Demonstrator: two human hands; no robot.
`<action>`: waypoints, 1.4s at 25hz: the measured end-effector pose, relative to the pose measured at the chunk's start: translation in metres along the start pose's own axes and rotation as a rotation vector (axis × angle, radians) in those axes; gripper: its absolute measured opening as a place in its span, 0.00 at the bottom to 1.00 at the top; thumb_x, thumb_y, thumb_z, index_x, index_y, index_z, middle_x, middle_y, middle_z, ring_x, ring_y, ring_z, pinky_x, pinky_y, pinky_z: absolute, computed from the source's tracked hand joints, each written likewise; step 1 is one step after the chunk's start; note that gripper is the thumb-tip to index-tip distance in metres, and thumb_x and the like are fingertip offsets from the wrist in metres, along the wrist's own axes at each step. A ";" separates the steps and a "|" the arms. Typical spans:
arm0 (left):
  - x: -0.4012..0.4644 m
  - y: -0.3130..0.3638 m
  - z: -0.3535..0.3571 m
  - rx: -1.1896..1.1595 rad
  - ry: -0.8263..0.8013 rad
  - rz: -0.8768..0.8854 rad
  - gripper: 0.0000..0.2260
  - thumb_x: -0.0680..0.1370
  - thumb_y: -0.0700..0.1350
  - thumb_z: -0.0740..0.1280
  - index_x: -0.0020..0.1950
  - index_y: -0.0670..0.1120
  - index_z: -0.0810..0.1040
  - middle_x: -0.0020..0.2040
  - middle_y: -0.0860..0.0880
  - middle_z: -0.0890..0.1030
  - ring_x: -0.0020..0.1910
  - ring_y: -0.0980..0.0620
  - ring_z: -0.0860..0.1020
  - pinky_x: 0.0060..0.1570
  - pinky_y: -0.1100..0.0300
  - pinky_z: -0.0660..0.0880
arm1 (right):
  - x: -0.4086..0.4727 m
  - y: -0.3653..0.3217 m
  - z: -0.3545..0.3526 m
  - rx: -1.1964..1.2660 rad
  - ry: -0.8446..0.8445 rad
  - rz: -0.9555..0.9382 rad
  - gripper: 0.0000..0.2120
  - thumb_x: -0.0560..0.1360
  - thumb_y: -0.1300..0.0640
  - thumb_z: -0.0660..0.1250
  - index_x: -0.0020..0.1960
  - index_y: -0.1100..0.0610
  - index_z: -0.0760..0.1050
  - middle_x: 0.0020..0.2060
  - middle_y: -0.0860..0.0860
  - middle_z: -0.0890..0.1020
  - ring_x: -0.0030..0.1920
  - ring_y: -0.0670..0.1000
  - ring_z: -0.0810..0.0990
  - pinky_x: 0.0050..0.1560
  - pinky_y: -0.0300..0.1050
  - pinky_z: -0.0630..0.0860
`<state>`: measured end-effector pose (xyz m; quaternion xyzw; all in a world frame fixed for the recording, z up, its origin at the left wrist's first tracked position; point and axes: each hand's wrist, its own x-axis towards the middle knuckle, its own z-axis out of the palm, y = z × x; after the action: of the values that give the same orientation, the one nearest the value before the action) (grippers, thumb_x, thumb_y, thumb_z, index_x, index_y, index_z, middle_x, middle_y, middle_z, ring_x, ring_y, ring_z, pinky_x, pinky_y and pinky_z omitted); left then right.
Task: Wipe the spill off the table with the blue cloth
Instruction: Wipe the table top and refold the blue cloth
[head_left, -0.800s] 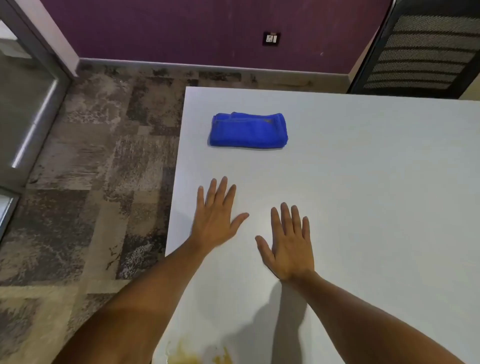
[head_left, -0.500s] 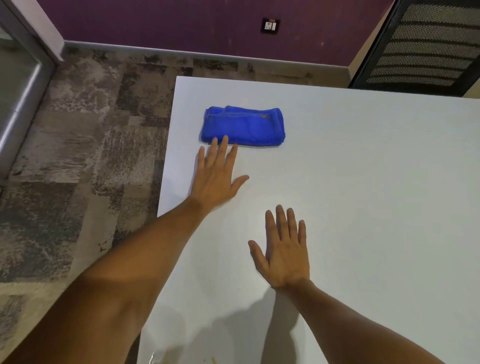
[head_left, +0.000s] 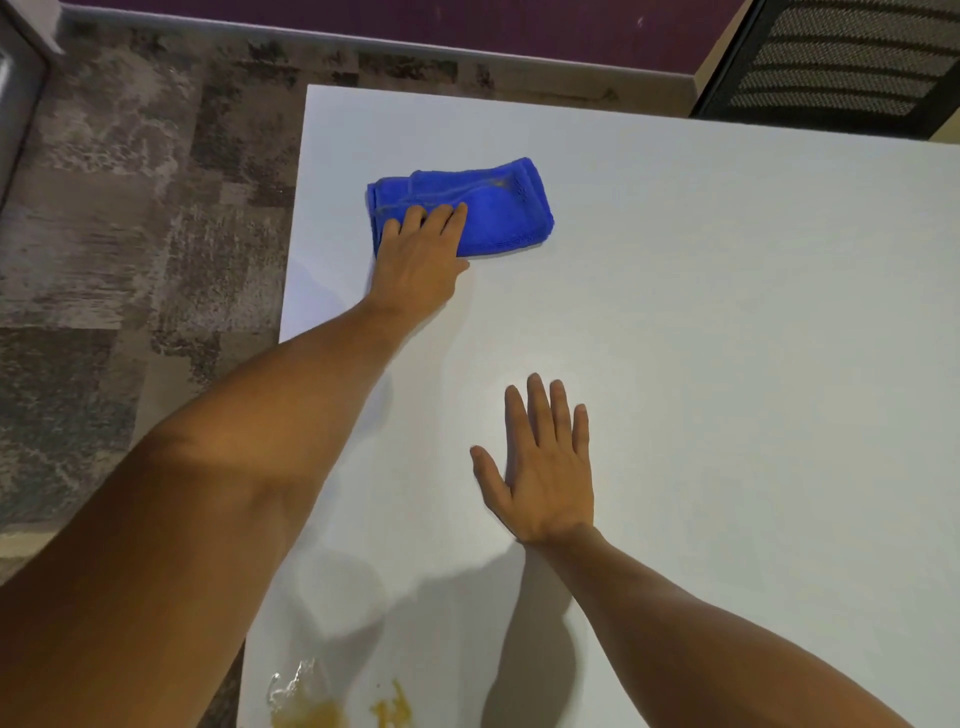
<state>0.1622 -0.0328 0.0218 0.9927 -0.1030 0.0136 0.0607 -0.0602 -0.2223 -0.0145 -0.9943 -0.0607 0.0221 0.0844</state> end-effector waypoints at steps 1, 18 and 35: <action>-0.002 0.003 0.000 -0.010 0.008 -0.026 0.25 0.81 0.51 0.64 0.75 0.44 0.65 0.70 0.43 0.73 0.64 0.38 0.71 0.60 0.43 0.68 | 0.000 0.000 0.001 0.001 0.004 -0.002 0.36 0.80 0.33 0.50 0.82 0.52 0.56 0.83 0.54 0.54 0.83 0.57 0.44 0.79 0.64 0.49; -0.127 0.055 -0.062 -0.919 0.170 -0.331 0.02 0.81 0.38 0.63 0.52 0.41 0.74 0.44 0.48 0.76 0.35 0.57 0.75 0.36 0.79 0.70 | 0.000 0.000 0.004 -0.038 -0.019 -0.001 0.36 0.81 0.32 0.48 0.82 0.51 0.54 0.83 0.54 0.52 0.83 0.57 0.43 0.80 0.63 0.47; -0.281 0.072 -0.138 -0.905 -0.137 -0.392 0.07 0.86 0.45 0.54 0.56 0.50 0.71 0.46 0.53 0.77 0.43 0.58 0.77 0.34 0.71 0.69 | -0.048 -0.003 -0.131 0.793 -0.306 0.229 0.18 0.84 0.53 0.58 0.72 0.54 0.73 0.67 0.52 0.79 0.65 0.53 0.79 0.67 0.45 0.72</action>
<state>-0.1299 -0.0282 0.1563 0.8661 0.0862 -0.1092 0.4801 -0.1007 -0.2474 0.1166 -0.8707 0.0510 0.1998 0.4464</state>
